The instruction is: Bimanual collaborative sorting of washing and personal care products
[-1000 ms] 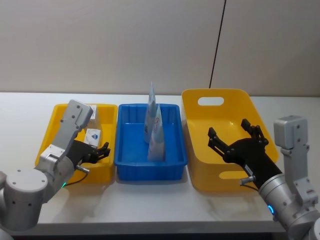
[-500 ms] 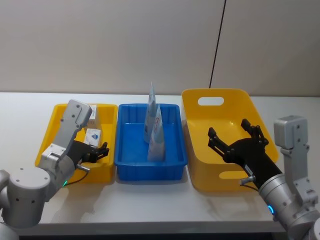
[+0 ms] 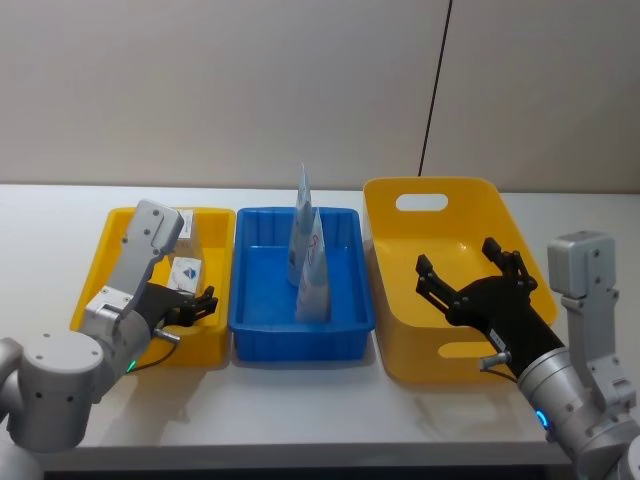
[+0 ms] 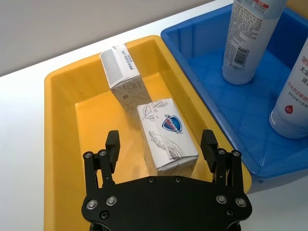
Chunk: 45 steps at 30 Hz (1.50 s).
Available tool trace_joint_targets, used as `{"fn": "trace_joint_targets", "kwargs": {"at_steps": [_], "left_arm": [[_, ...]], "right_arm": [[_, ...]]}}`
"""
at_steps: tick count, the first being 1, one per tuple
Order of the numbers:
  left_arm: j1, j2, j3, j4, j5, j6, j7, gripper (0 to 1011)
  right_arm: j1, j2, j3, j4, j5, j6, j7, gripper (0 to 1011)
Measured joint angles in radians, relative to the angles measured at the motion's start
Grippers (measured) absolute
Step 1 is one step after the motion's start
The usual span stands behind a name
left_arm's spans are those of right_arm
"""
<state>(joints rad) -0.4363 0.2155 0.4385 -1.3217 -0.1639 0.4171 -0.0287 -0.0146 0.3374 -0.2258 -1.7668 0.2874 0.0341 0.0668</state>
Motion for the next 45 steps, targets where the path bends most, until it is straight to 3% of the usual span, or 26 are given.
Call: {"fn": "trace_joint_targets", "kwargs": {"at_steps": [14, 24, 33, 45], "left_arm": [[-0.01, -0.008, -0.003, 0.027, 0.012, -0.011, -0.009, 972], [-0.013, -0.01, -0.004, 0.035, 0.016, -0.017, -0.012, 711], [-0.014, -0.011, -0.004, 0.039, 0.018, -0.02, -0.013, 418], [-0.013, -0.002, -0.005, 0.028, 0.022, -0.029, -0.031, 365]], "right_arm": [[0.0, 0.0, 0.0, 0.0, 0.0, 0.0, 0.0, 1003], [0.0, 0.0, 0.0, 0.0, 0.0, 0.0, 0.0, 1003], [0.0, 0.0, 0.0, 0.0, 0.0, 0.0, 0.0, 1003], [0.0, 0.0, 0.0, 0.0, 0.0, 0.0, 0.0, 1003]]}}
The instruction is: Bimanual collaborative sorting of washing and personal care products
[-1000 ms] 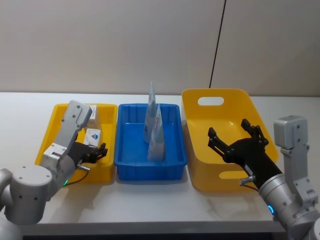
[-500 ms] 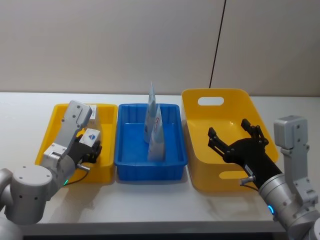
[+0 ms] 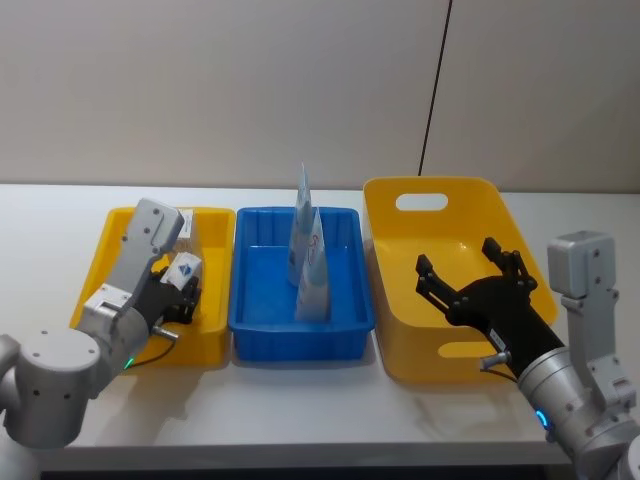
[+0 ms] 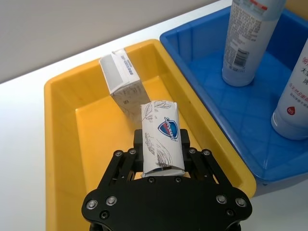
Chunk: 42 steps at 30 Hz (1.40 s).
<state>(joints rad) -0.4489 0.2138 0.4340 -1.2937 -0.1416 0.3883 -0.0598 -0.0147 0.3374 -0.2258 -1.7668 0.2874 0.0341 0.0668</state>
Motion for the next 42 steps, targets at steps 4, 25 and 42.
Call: {"fn": "trace_joint_targets", "kwargs": {"at_steps": [4, 25, 42], "left_arm": [[0.001, 0.017, 0.002, -0.018, 0.005, -0.014, -0.019, 365], [-0.032, 0.175, 0.003, -0.188, 0.009, -0.123, -0.243, 365], [-0.064, 0.268, 0.006, -0.279, -0.068, -0.188, -0.467, 365]], "right_arm": [[0.0, 0.0, 0.0, 0.0, 0.0, 0.0, 0.0, 1003], [0.0, 0.0, 0.0, 0.0, 0.0, 0.0, 0.0, 1003], [0.0, 0.0, 0.0, 0.0, 0.0, 0.0, 0.0, 1003]]}}
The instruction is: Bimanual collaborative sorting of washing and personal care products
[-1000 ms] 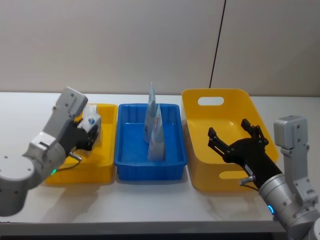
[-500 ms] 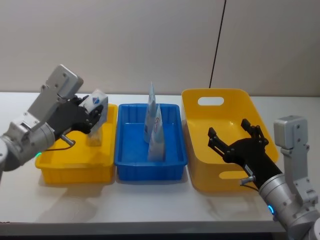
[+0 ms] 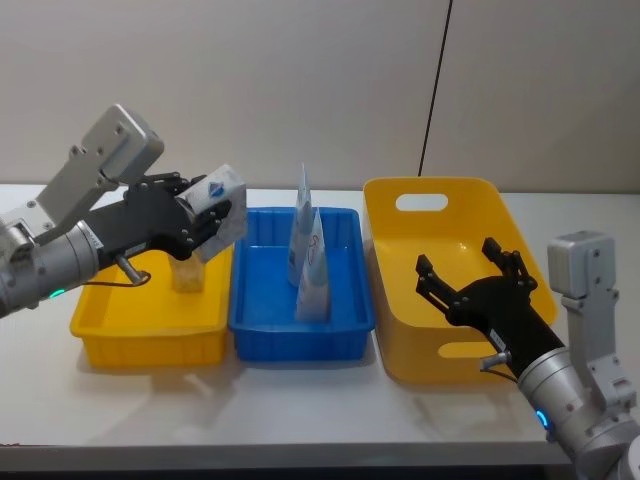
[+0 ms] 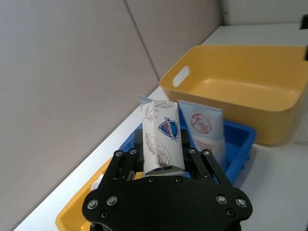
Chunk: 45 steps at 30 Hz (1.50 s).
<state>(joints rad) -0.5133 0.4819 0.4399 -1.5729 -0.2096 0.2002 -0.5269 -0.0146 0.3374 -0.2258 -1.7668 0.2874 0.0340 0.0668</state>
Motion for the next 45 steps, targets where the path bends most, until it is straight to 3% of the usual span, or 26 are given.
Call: {"fn": "trace_joint_targets", "kwargs": {"at_steps": [25, 37, 45], "left_arm": [[-0.062, 0.093, 0.046, -0.062, -0.177, -0.054, -0.361, 365], [-0.09, 0.107, 0.086, -0.063, -0.248, -0.064, -0.514, 365], [-0.098, 0.104, 0.118, -0.055, -0.265, -0.072, -0.56, 365]], "right_arm": [[0.0, 0.0, 0.0, 0.0, 0.0, 0.0, 0.0, 1003], [0.0, 0.0, 0.0, 0.0, 0.0, 0.0, 0.0, 1003], [0.0, 0.0, 0.0, 0.0, 0.0, 0.0, 0.0, 1003]]}}
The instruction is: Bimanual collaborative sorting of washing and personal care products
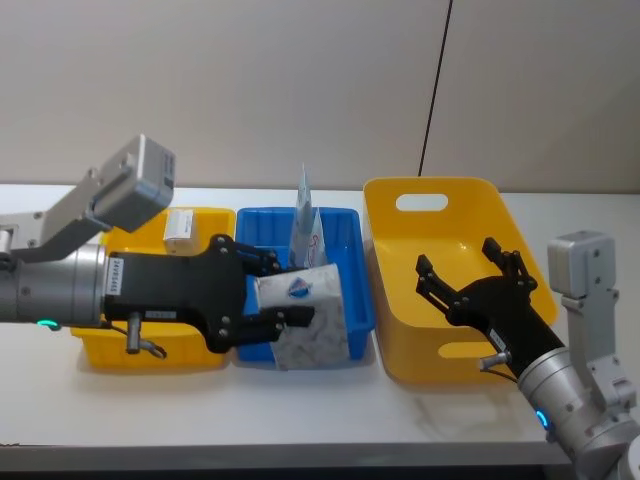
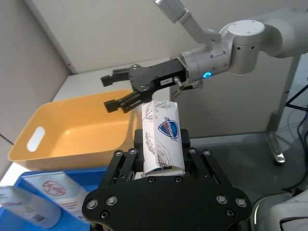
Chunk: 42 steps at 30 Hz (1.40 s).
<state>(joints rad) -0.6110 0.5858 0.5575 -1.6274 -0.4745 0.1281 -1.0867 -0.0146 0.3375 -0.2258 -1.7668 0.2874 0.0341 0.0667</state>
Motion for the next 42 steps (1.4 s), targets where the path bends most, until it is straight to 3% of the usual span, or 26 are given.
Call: {"fn": "trace_joint_targets", "kwargs": {"at_steps": [19, 36, 42], "left_arm": [[-0.001, -0.029, 0.052, 0.043, 0.009, -0.027, 0.009, 365], [-0.003, -0.036, 0.067, 0.057, 0.016, -0.036, 0.019, 365], [-0.004, -0.037, 0.069, 0.059, 0.016, -0.037, 0.02, 365]], "right_arm": [[0.0, 0.0, 0.0, 0.0, 0.0, 0.0, 0.0, 1003], [0.0, 0.0, 0.0, 0.0, 0.0, 0.0, 0.001, 1003], [0.003, 0.011, 0.002, -0.003, 0.01, 0.0, 0.032, 1003]]}}
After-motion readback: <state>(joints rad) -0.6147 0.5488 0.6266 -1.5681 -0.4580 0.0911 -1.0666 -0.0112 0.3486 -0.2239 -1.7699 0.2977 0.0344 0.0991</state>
